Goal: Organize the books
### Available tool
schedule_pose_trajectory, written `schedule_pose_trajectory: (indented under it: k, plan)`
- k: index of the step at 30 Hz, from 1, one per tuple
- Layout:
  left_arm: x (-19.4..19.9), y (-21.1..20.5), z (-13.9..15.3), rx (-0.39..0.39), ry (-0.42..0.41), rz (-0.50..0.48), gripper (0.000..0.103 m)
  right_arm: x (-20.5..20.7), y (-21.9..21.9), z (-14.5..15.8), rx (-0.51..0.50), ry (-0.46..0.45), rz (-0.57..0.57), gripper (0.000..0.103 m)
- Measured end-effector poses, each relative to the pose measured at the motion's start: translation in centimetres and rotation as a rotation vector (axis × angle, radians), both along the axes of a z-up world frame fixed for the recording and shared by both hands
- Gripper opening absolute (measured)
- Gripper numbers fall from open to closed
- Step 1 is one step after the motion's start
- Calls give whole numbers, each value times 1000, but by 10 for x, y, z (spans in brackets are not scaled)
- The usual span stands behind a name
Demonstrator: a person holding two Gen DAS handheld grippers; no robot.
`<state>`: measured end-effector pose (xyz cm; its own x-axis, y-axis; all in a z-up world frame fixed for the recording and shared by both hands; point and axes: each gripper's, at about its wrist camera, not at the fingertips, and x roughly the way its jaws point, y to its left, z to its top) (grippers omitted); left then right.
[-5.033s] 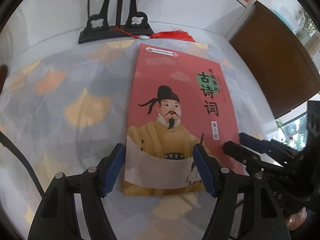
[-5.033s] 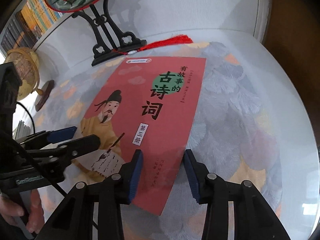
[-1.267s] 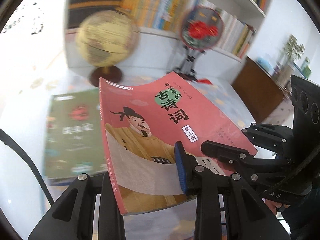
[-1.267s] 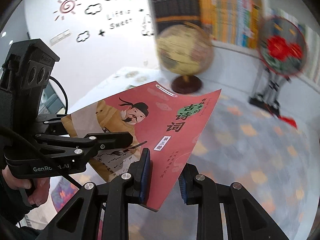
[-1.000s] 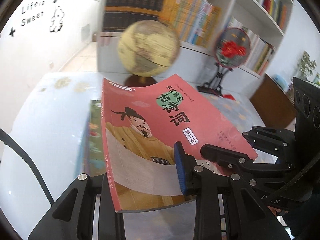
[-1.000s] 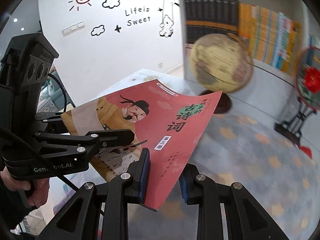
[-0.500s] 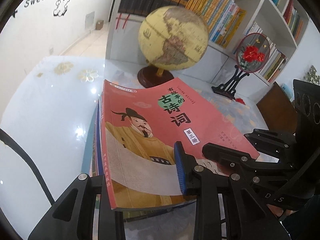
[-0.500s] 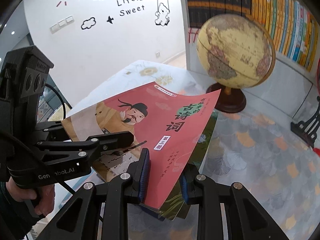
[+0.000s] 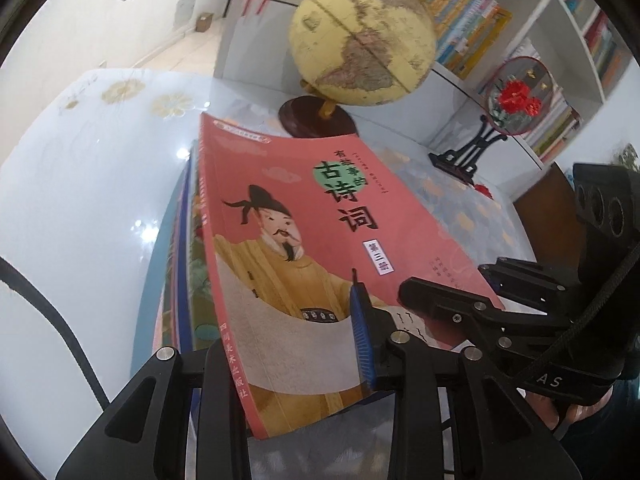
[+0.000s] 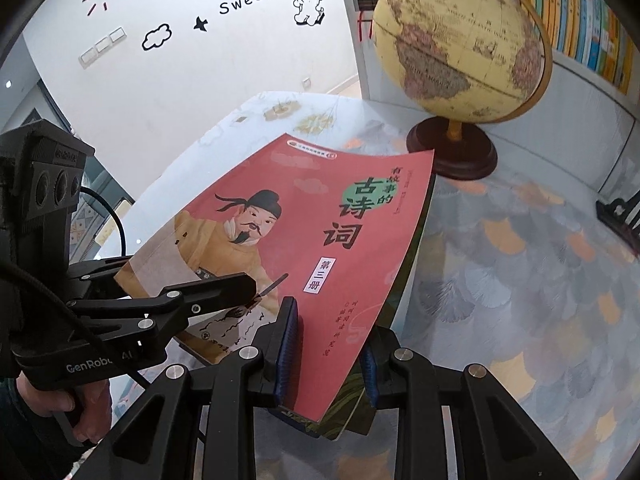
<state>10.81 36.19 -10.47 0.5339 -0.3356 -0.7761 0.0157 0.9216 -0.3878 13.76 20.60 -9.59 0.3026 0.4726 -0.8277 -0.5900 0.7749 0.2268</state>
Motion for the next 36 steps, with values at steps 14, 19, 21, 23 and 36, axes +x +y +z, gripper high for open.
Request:
schedule_pose_trajectory:
  k: [14,19,21,23,36]
  plan:
    - [-37,23,-10,29,70,116,33,0,-6,-27,-44,80,-32,35]
    - [-52,25,-7,40,71,135,33,-4,-7,-27,-31,79,-49,36]
    - [-57,23,-5,45,68,138,33,-6,-3,-26,-38,77,-41,37]
    - [-61,22,-4,49,67,137,33,-9,2,-25,-45,62,-28,37]
    - [-83,-3,18,133,41,100,33,-29,-13,-33,-115,55,-95,52]
